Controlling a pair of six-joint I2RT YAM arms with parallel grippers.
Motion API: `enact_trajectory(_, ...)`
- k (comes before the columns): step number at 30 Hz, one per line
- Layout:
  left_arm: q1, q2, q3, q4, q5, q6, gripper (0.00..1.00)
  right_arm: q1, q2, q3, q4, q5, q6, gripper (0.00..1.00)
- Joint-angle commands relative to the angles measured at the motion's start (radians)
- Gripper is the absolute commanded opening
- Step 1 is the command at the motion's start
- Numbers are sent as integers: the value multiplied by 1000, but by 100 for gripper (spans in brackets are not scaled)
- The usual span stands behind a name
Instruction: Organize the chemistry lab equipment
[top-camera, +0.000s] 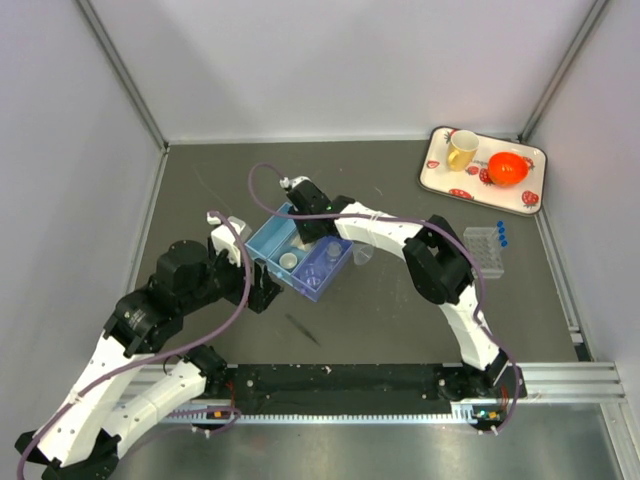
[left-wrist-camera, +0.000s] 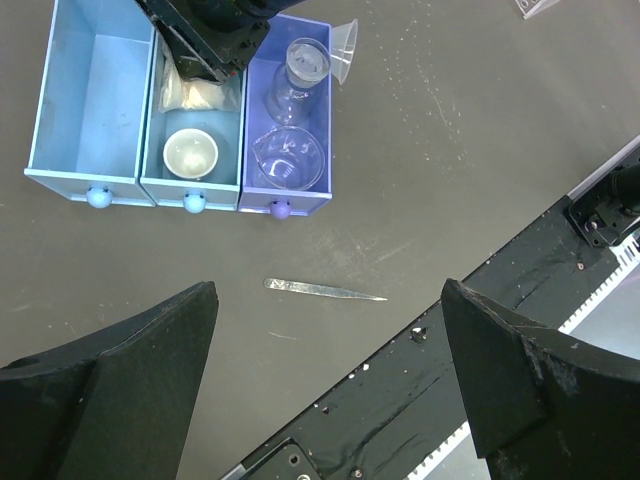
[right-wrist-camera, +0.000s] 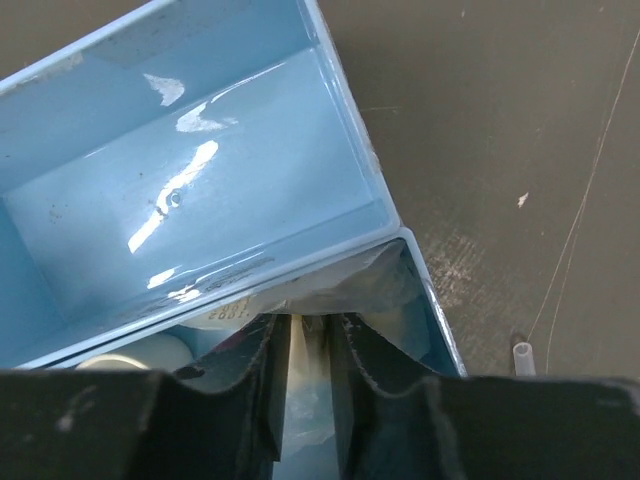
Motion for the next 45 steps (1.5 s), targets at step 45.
enact_trajectory(45,-2,7,15,52,20,-19,99,-103,-911,-810,15,313,497,46)
